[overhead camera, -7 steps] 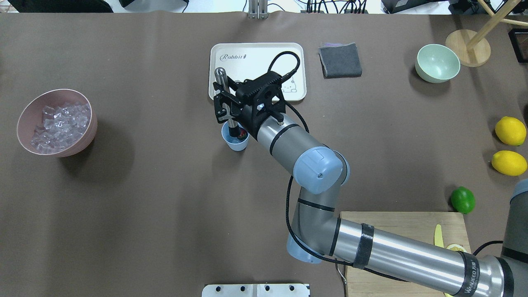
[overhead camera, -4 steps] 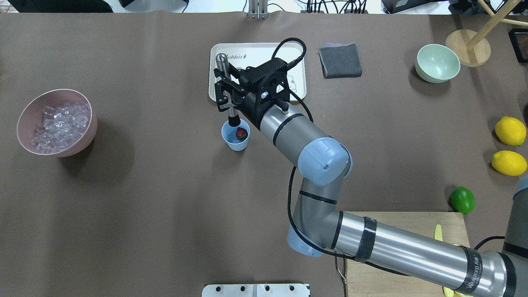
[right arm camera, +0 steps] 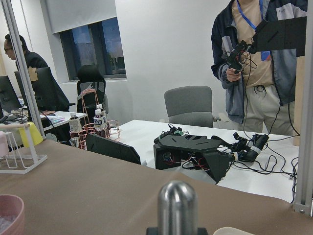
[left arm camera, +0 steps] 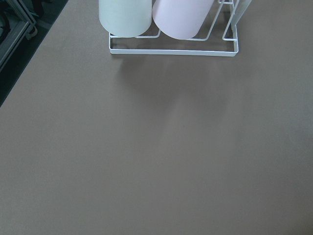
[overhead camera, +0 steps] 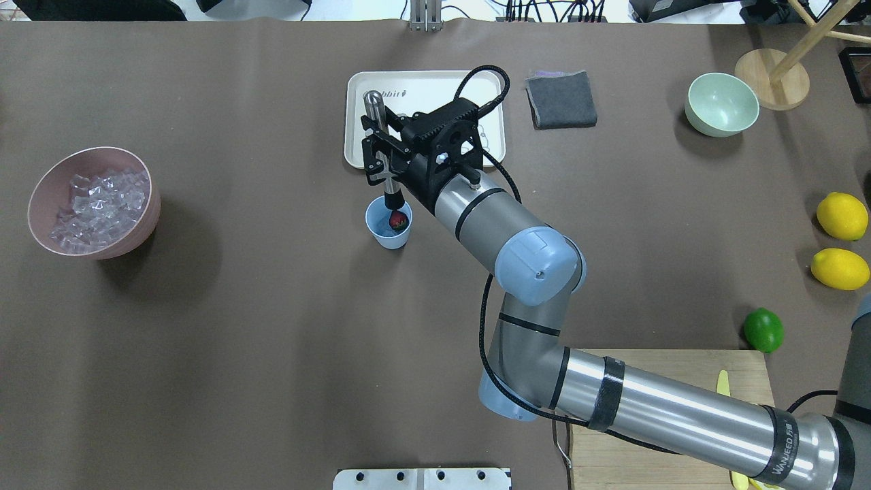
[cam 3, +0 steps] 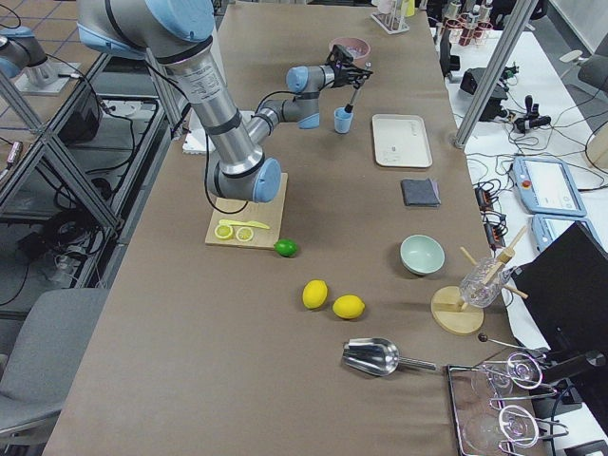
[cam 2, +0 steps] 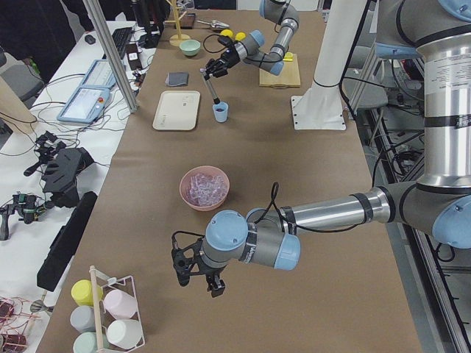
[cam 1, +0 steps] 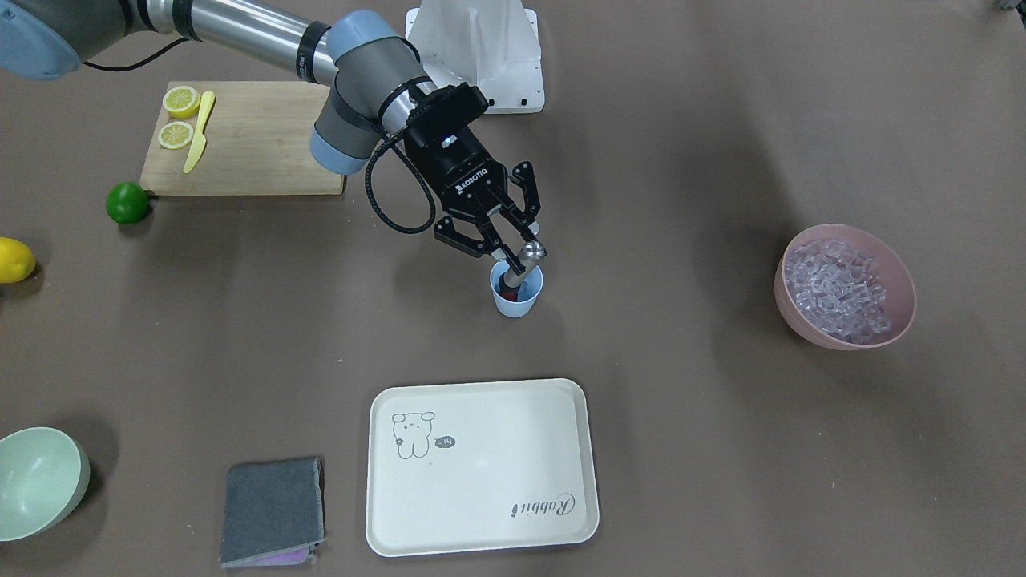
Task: Mash ice and strawberries in cup
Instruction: 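Press the muddler up and down in the cup with the right gripper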
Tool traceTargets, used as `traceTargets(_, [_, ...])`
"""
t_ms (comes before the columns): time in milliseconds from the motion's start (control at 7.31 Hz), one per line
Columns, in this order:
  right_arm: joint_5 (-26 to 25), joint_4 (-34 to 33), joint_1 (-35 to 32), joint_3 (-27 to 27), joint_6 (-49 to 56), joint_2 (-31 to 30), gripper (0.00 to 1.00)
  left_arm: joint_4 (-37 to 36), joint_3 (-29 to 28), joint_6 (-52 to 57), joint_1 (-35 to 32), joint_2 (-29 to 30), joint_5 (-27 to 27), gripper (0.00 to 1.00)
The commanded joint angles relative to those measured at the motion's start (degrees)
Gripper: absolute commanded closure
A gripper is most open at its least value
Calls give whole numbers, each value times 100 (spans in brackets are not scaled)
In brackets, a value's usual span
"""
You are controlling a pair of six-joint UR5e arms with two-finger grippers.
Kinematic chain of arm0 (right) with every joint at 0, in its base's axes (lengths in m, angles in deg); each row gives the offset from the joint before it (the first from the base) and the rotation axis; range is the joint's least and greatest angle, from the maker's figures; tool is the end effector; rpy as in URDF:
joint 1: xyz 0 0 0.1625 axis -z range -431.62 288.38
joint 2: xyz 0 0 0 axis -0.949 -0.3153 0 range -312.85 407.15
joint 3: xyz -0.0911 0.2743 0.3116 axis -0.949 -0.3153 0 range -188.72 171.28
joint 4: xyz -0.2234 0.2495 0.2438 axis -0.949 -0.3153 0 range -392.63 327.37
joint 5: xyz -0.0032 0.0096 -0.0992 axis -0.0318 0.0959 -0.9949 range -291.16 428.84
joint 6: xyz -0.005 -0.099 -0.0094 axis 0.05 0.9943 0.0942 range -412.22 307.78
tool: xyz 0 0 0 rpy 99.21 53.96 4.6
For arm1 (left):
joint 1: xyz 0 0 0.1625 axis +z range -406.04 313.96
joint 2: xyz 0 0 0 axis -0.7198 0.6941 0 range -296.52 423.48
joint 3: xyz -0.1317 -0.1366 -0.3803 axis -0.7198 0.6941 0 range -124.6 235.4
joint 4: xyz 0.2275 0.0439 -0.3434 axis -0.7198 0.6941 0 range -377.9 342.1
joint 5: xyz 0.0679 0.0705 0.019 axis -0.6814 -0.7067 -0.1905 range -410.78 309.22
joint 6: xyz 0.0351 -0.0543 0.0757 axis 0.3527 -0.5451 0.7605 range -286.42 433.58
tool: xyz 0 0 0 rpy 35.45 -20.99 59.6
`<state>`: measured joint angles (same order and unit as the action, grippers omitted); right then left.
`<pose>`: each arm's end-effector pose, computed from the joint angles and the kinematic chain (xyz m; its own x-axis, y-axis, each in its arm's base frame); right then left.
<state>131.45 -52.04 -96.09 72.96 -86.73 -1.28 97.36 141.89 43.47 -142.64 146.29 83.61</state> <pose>-0.5375 -0.4414 0.1475 0.5148 -0.5695 0.6408 -0.6180 0.2715 0.7378 -0.1145 -0.4363 0.7009 0.5758 -0.4024 -0.7117 0.4624 0.8782 -0.1224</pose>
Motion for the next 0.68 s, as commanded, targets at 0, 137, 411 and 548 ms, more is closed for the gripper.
traceTargets(0, [-3,-10,39,-55,-3,9,100,5,-52,14,1,25,0,2])
traceTargets(137, [-3,-10,47,-55,-12,18,100,5,-70,14,1,51,-9,2])
traceTargets(411, [5,-19,117,-177,-38,36,100,5,-123,14,1,77,-9,2])
traceTargets(548, [6,-10,170,-248,-56,36,100,5,-131,14,1,77,-9,2])
